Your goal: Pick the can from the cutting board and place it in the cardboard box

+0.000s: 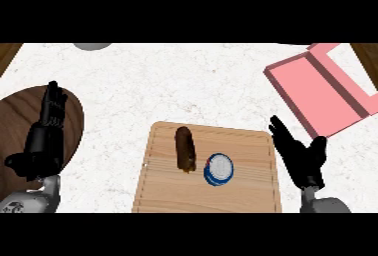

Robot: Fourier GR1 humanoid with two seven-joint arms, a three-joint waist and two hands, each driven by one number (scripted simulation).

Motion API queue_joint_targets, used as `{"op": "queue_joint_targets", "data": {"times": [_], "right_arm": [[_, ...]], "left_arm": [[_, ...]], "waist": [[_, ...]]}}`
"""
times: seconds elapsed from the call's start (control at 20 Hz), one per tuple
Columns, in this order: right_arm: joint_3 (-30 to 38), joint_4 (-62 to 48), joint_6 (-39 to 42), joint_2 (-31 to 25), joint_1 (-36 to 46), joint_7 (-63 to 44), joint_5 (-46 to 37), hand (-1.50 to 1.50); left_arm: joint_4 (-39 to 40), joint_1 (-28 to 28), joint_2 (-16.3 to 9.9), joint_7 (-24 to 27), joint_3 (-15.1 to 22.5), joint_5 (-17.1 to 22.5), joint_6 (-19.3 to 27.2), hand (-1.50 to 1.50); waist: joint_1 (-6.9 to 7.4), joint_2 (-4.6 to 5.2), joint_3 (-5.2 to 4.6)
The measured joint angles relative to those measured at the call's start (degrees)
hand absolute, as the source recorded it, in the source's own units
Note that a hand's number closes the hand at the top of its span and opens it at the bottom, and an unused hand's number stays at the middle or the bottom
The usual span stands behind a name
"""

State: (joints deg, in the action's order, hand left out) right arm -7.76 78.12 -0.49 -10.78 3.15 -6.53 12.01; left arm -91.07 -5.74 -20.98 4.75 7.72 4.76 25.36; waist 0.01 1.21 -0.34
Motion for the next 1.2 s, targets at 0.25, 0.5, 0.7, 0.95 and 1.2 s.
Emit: {"op": "queue_joint_targets", "data": {"times": [0.25, 0.5, 0.7, 0.95, 1.2], "right_arm": [[7.73, 8.41, -12.52, 0.12, -4.43, 2.94, -2.10, 1.50], [12.01, 12.06, -26.27, -1.51, -13.35, 3.92, -11.73, -1.50], [9.65, 20.84, -35.91, 1.69, -21.55, 7.30, -20.48, -1.50], [2.68, 34.58, -36.32, -1.14, -32.49, 1.13, -32.44, -1.50], [-3.36, 44.24, -27.03, -7.61, -40.59, -10.44, -39.55, -1.50]], "left_arm": [[0.24, 1.26, 1.54, -2.66, -0.87, 3.48, -1.20, 0.00], [-0.37, 2.61, 3.10, -6.08, -1.08, 8.02, -3.27, 0.00], [-1.87, 2.11, 2.86, -9.51, -1.44, 11.17, -5.52, 0.00], [-2.93, 1.53, 2.63, -11.55, -1.27, 12.44, -7.00, 0.00], [-3.09, 1.33, 2.19, -11.67, -1.46, 13.24, -8.61, 0.00]], "waist": [[-2.96, -1.79, -0.08], [-4.94, -1.98, -0.30], [-3.81, -1.92, -0.06], [-2.13, -1.53, -0.04], [-0.75, -1.05, -0.16]]}}
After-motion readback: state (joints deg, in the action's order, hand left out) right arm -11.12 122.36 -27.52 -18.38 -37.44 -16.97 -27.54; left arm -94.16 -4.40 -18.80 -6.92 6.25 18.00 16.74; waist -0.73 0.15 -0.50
